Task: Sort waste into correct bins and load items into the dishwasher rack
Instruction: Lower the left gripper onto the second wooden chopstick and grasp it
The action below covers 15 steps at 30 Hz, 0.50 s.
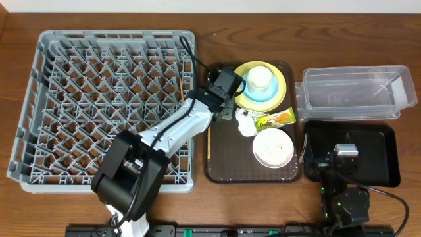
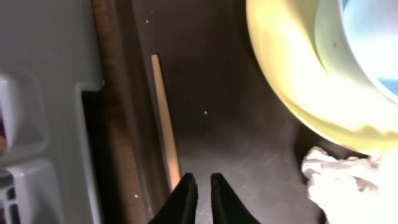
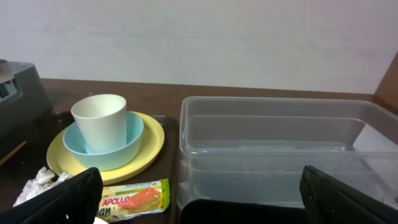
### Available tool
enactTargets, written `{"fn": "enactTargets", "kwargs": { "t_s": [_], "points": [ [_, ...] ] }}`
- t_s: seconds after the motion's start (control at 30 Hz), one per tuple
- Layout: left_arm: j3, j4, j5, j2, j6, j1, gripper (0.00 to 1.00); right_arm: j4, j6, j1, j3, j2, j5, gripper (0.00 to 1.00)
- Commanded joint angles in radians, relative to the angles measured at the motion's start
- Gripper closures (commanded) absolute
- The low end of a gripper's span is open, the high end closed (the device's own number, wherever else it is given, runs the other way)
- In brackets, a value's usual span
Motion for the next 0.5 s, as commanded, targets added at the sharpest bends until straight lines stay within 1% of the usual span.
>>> {"fn": "enactTargets", "kwargs": {
  "t_s": [0.0,0.17,0.47],
  "points": [
    [-0.004,-0.002,-0.069,0.014,-0.016,-0.001,0.88,-0.004,-0.004,-0.007,-0.002,0.000,0.000,0.01],
    [-0.004,-0.008,-0.076,0.014,-0.048,-0.002,0.88,-0.004,-0.004,-0.007,-0.002,0.000,0.000,0.01],
    [-0.004,-0.009,-0.096,0.017,-0.052,-0.037,0.88,-0.004,-0.004,-0.007,-0.002,0.000,0.000,0.01]
  ]
}}
